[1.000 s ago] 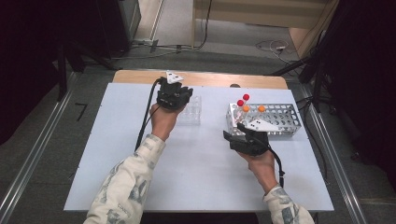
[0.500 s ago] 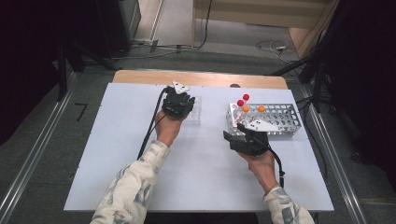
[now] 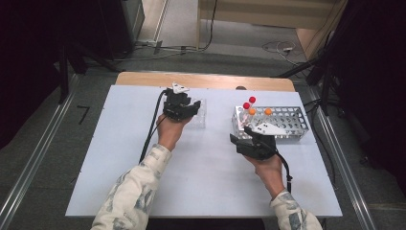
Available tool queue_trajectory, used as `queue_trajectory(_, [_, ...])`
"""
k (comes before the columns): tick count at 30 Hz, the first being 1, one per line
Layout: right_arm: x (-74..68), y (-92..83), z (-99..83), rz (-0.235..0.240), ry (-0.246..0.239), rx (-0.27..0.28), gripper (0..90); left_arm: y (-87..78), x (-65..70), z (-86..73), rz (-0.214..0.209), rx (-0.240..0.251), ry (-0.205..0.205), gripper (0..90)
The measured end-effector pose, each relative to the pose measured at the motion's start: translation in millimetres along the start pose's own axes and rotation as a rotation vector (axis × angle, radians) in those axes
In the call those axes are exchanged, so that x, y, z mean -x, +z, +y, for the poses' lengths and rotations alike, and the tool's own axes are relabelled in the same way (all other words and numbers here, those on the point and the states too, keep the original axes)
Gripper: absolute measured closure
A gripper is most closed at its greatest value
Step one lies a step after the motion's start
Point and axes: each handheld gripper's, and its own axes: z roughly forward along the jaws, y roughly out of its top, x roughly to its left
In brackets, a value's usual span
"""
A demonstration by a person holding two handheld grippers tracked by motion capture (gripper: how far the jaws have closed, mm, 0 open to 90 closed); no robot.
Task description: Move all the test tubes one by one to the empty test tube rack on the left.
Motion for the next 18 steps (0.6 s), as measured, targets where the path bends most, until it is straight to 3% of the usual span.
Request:
queue_trajectory(5, [2.7,0.1,-0.4,-0.023,0.015,0.009,33.4,-5.1,0.5,-0.3,-0.006,0.0,-0.018,28.6])
queue_trajectory(10, [5.9,0.9,0.0,-0.06,0.028,0.018,33.8,-9.8,1.8,-1.8,-0.006,0.007,-0.015,20.9])
queue_trajectory(18, [18.1,5.1,1.2,-0.141,0.059,0.042,35.4,-11.7,2.8,-8.1,-0.004,0.0,-0.01,18.7])
